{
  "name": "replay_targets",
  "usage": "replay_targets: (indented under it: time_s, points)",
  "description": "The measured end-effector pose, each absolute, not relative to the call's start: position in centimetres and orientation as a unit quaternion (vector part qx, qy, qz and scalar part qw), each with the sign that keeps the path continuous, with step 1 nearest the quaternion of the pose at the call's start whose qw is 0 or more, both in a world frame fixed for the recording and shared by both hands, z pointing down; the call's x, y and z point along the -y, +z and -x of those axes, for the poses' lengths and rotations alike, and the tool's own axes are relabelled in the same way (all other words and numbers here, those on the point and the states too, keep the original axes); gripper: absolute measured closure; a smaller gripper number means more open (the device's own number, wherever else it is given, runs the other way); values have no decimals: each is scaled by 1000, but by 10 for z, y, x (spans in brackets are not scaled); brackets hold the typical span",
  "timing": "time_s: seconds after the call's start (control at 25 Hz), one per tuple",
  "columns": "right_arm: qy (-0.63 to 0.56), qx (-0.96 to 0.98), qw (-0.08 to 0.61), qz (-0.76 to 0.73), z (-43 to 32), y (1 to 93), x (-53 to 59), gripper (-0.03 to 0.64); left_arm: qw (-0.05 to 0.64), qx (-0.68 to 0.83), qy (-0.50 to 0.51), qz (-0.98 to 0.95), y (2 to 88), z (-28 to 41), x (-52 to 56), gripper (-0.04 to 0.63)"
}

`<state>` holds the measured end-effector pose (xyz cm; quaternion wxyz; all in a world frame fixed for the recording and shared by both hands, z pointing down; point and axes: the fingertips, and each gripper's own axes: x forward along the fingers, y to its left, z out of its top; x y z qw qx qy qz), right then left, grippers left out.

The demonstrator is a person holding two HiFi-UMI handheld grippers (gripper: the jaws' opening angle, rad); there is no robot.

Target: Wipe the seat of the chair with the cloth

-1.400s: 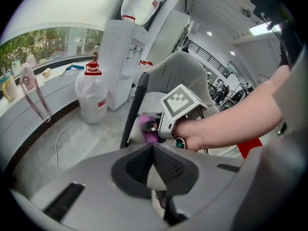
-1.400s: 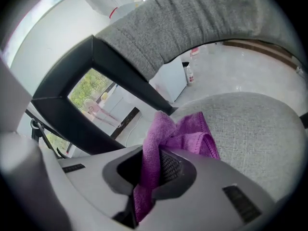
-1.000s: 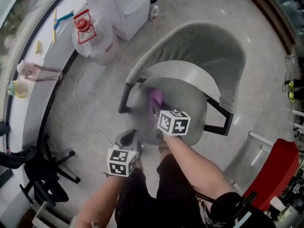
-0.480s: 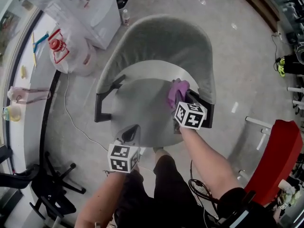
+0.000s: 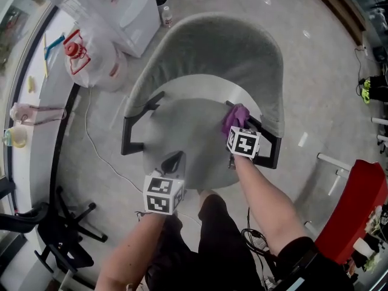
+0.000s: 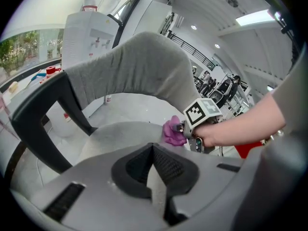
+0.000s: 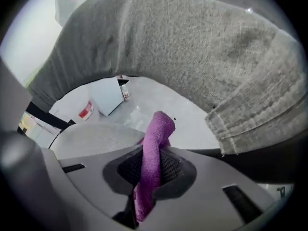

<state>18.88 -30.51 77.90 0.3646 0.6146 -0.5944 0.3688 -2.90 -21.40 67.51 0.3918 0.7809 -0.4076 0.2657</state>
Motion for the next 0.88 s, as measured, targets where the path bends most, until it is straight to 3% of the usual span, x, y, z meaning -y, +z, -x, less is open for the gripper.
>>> replay_targets:
  time_s: [0.24, 0.88]
  points:
    - [381, 610, 366, -590, -158, 801, 315, 572, 398, 428, 262, -768, 688, 53, 214, 591]
    - [406, 724, 325, -453, 32, 808, 328, 572, 417, 476, 243, -735, 708, 125, 188, 591]
